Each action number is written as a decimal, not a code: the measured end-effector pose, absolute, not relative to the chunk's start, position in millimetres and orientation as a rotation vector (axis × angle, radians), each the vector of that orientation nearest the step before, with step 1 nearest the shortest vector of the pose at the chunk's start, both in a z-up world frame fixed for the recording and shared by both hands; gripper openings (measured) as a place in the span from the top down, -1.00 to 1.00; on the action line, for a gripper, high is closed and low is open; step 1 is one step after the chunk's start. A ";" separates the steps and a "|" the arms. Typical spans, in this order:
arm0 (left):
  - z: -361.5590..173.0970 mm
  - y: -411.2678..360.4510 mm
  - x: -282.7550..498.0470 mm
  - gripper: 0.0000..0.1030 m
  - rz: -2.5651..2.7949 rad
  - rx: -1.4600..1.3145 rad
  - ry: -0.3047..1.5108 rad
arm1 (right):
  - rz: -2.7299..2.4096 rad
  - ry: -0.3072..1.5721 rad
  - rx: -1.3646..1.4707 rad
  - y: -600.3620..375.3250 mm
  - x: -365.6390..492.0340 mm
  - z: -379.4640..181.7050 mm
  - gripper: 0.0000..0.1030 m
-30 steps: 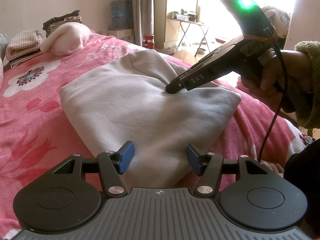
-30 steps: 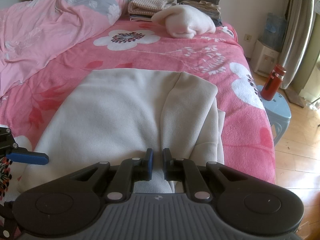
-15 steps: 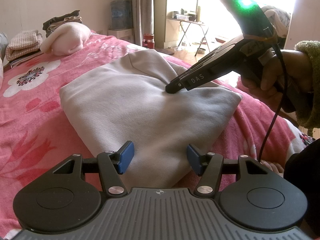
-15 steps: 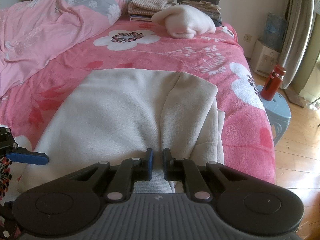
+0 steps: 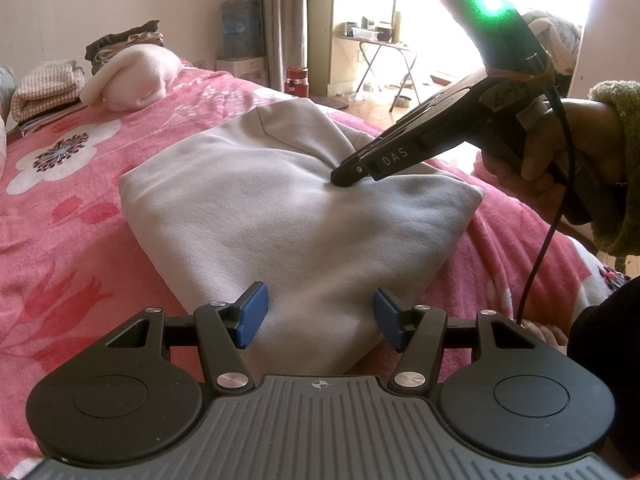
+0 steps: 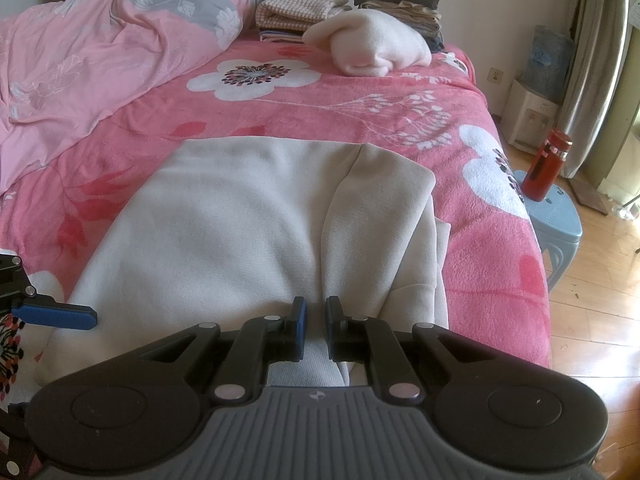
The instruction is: Fold clothes
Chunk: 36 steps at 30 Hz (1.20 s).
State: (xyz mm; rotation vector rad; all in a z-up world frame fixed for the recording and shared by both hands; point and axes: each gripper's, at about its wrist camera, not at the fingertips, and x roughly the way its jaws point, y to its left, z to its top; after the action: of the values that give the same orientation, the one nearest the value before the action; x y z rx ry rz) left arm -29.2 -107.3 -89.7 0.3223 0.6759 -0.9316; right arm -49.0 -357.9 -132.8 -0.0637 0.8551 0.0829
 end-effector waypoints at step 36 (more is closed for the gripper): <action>-90.7 -107.6 -30.9 -0.14 -0.931 0.331 0.676 | 0.154 0.831 0.011 -361.4 -95.5 -135.4 0.68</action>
State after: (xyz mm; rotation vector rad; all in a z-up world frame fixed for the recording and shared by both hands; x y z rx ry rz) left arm -30.9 -107.6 -90.7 0.3309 0.6756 -0.9315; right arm -95.5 -361.4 -135.4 0.0108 0.8307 0.1536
